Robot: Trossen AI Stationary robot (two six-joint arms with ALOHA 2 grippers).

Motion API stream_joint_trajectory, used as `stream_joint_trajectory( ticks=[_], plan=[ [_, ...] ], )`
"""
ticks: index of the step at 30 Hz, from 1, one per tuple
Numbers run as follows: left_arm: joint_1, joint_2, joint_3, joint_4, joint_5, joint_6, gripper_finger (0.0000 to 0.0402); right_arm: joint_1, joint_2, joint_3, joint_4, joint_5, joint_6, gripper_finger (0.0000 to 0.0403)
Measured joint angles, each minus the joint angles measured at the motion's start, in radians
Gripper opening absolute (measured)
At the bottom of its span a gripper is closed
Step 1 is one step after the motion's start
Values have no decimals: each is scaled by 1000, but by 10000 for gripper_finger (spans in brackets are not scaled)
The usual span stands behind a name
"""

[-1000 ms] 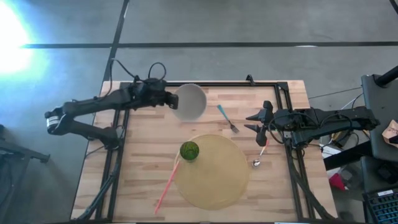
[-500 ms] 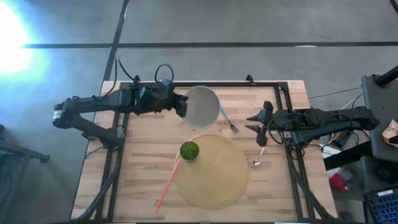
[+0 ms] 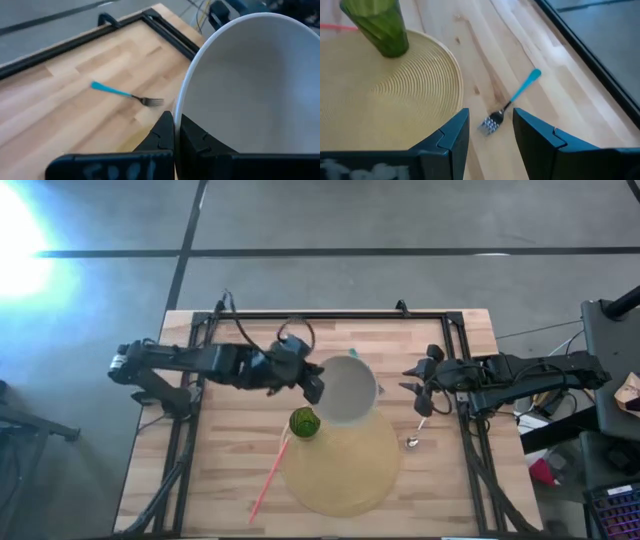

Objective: Pick & Place Utensil
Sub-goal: Put the white bowl on the brown mat to the bottom right of the green cup

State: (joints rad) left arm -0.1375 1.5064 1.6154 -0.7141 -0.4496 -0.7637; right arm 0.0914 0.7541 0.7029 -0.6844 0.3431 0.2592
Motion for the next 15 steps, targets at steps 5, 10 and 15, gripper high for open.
stream_joint_trajectory(
  ticks=[5, 10, 15],
  plan=[
    [-55, 70, 57, -28, 19, -43, 0, 0, 0, 0, -34, 0, 3, 148],
    [-109, 129, 118, -77, 18, -85, 0, 0, 0, 0, -41, 0, 15, 148],
    [-160, 167, 142, -94, 14, -137, 0, 0, 0, 0, -45, 0, 23, 148]
  ],
)
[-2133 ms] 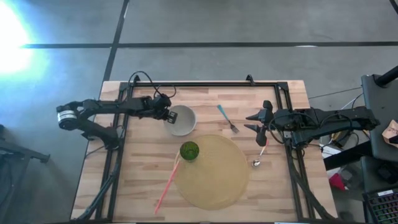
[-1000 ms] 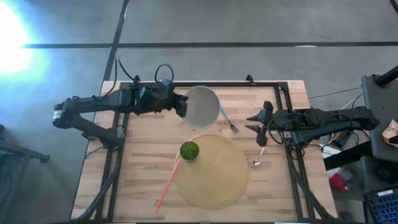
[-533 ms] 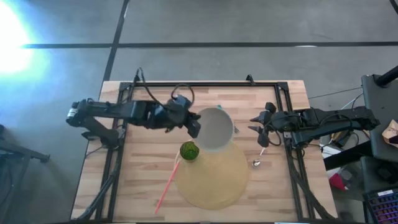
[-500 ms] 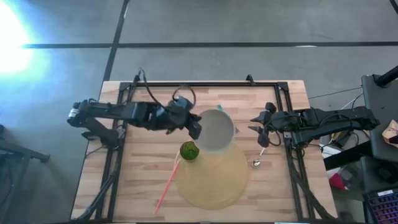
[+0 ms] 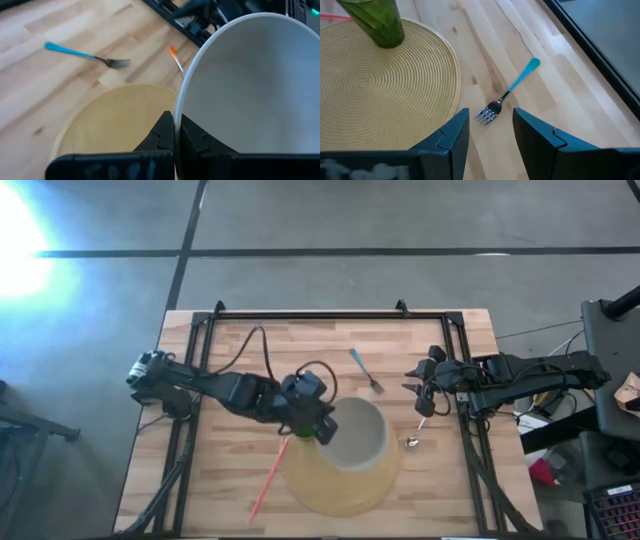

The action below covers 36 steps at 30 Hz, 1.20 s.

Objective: Pick & Place Utensil
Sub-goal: Put the white bowl on the brown mat to the bottom right of the green cup

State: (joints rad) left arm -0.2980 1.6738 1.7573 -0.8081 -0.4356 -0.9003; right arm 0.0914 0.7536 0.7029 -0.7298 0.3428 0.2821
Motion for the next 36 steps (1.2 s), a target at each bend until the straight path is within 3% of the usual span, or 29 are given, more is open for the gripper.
stream_joint_trajectory(
  ticks=[11, 21, 26, 36],
  plan=[
    [-92, 61, -1, -2, -47, -187, 0, 0, 0, 0, -24, -1, 7, 148],
    [-147, 147, -2, 0, -54, -602, 0, 0, 0, 0, -25, -2, 14, 148],
    [-158, 182, -3, -6, -18, -716, 0, 0, 0, 0, -27, -2, 14, 148],
    [-179, 198, -3, -183, 6, -875, 0, 0, 0, 0, -34, -2, 14, 148]
  ],
)
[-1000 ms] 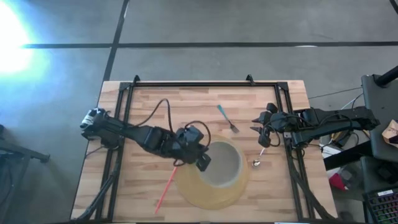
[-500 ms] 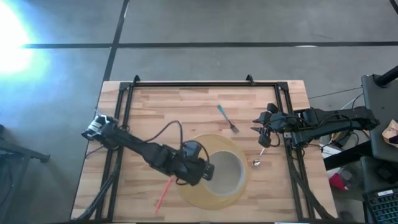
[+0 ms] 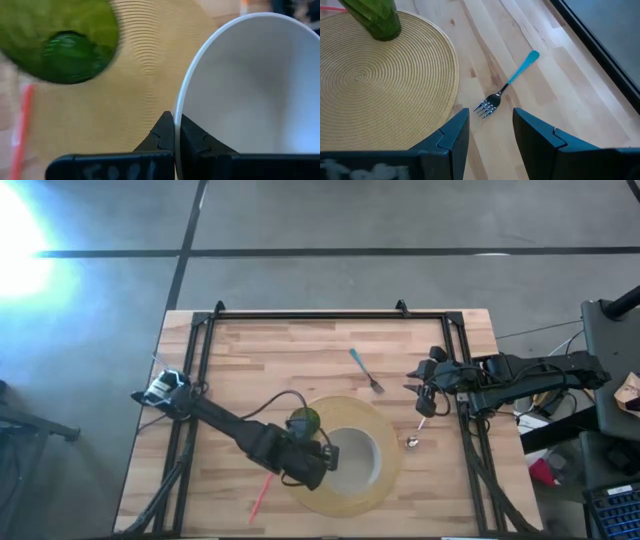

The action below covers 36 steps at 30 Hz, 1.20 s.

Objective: Pick & Place Utensil
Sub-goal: Put the white bowl on the brown mat to the bottom right of the green cup

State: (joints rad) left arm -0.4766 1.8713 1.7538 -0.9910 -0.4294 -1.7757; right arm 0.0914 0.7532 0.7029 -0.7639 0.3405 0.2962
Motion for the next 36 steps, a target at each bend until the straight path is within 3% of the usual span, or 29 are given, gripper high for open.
stream_joint_trajectory(
  ticks=[15, 36],
  plan=[
    [-13, 56, -8, 10, 20, -73, 0, 0, 0, 0, 0, 0, 0, 148],
    [-18, 171, -8, 49, 20, 33, 1, 0, 1, -4, -1, 0, 0, 148]
  ],
)
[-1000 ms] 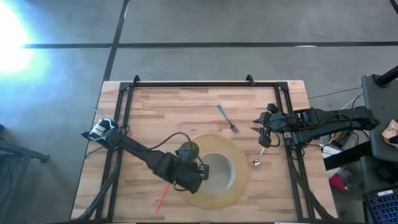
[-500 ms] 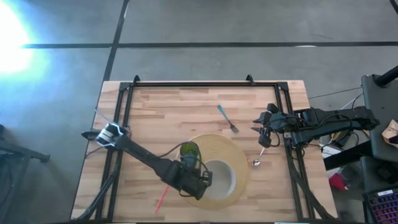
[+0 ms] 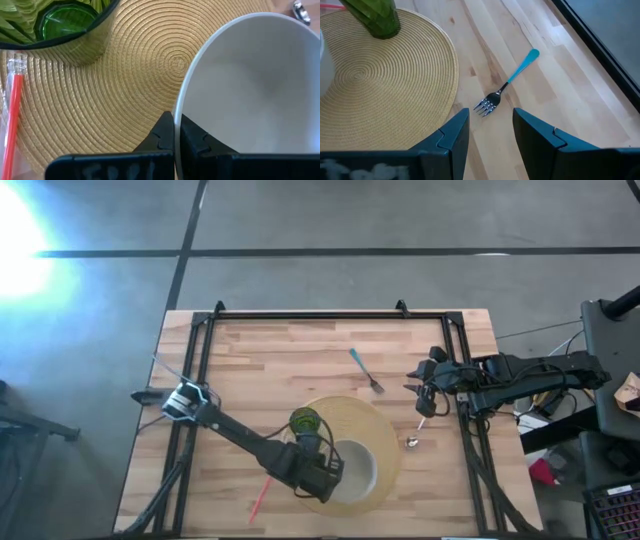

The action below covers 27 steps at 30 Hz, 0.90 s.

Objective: Pick & Place Utensil
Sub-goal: Put the white bowl on the brown mat to the bottom right of the green cup

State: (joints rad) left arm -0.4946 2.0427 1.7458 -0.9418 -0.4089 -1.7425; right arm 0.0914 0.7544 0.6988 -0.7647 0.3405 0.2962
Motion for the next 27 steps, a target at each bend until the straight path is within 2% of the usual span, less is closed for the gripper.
stream_joint_trajectory(
  ticks=[27],
  plan=[
    [2, 53, 0, -2, -55, 132, 3, 0, 0, -1, -2, 0, 1, 148]
  ],
)
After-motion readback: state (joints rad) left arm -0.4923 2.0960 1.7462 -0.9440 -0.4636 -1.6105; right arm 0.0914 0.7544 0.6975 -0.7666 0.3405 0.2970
